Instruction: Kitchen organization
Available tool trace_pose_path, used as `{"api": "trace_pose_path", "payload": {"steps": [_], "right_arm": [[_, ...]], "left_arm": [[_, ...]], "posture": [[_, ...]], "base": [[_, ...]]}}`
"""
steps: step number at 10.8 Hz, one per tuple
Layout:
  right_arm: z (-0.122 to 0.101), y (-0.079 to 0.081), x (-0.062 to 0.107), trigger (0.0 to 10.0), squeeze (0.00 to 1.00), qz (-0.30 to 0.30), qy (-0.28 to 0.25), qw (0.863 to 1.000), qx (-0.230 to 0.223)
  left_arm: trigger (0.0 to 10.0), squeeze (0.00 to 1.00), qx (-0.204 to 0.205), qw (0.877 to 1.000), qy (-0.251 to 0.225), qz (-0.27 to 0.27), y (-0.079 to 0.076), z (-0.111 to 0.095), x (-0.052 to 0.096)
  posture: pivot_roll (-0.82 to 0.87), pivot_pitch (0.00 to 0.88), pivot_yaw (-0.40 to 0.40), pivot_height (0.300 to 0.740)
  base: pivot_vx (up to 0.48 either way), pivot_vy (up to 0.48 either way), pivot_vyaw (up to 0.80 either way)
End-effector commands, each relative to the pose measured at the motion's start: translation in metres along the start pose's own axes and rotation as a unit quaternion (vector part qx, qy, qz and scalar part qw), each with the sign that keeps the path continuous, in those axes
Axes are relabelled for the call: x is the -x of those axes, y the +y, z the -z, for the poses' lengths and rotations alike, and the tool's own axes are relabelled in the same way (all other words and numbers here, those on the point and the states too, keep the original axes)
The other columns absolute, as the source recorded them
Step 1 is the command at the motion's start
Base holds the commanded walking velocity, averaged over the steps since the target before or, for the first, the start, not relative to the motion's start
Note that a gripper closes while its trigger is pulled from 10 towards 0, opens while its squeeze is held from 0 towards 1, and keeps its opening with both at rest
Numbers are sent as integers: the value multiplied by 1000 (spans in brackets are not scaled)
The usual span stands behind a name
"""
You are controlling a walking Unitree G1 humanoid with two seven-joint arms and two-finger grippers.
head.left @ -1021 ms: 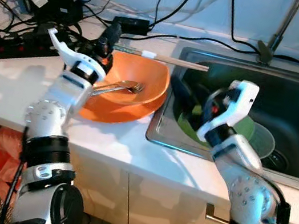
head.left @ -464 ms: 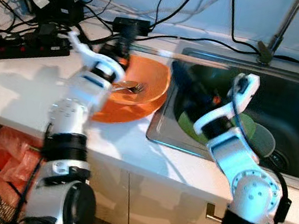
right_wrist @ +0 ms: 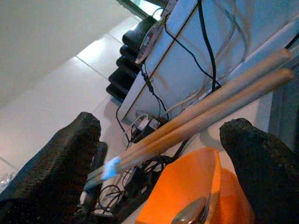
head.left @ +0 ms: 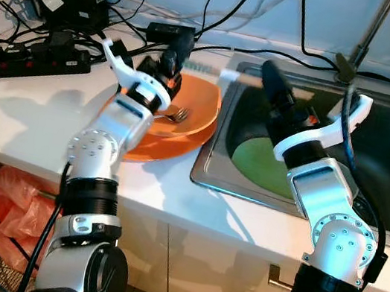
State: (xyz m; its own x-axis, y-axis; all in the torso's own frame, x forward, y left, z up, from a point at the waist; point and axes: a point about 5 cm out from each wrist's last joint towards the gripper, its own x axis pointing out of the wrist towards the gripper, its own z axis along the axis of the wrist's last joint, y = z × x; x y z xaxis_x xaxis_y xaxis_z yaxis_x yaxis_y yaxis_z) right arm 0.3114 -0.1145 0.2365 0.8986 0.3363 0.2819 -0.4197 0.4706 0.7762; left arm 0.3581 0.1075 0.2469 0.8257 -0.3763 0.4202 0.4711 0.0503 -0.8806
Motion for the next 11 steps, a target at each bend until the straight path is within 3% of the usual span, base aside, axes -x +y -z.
{"api": "trace_pose_path", "payload": {"steps": [1, 2, 3, 4, 7, 8, 9, 10, 11], "right_arm": [[4, 24, -13, 10000, 0, -41, -10, 999, -32], [2, 26, -15, 3294, 0, -43, -17, 998, -36], [2, 27, -17, 392, 0, -42, -19, 998, -39], [2, 27, -19, 0, 0, -42, -22, 998, -44], [3, 30, -24, 0, 0, -43, -27, 997, -60], [7, 30, -24, 1647, 0, -42, -20, 997, -66], [15, 34, -24, 9373, 0, -50, -6, 996, -73], [19, 37, -24, 10000, 0, -56, 0, 996, -75], [21, 39, -24, 10000, 0, -58, 3, 995, -78]], "left_arm": [[0, 0, 18, 1000, 10, 1, 2, 10, 4], [0, 0, 21, 1000, 12, -1, 4, 11, 7], [0, 0, 27, 1000, 15, 0, 4, 13, 7], [0, 0, 35, 999, 22, 3, 2, 18, 6], [0, 0, 37, 999, 23, -6, 5, 20, 6], [0, 0, 39, 999, 20, -10, 6, 20, 5], [0, 0, 41, 999, 14, -19, 9, 20, 3], [0, 0, 41, 999, 10, -25, 11, 20, 3], [0, 0, 40, 999, 6, -27, 13, 19, 2]], "posture": [[35, 31, 122, 740], [36, 33, 121, 740], [36, 35, 120, 740], [36, 35, 120, 740], [34, 37, 122, 740], [33, 38, 121, 740], [31, 38, 119, 740], [32, 39, 120, 740], [31, 39, 119, 740]], "base": [[0, 0, 0], [0, 0, 0], [0, 0, 0], [0, 0, 0], [0, 0, 0], [0, 0, 0], [0, 0, 0], [0, 0, 0], [0, 0, 0]]}}
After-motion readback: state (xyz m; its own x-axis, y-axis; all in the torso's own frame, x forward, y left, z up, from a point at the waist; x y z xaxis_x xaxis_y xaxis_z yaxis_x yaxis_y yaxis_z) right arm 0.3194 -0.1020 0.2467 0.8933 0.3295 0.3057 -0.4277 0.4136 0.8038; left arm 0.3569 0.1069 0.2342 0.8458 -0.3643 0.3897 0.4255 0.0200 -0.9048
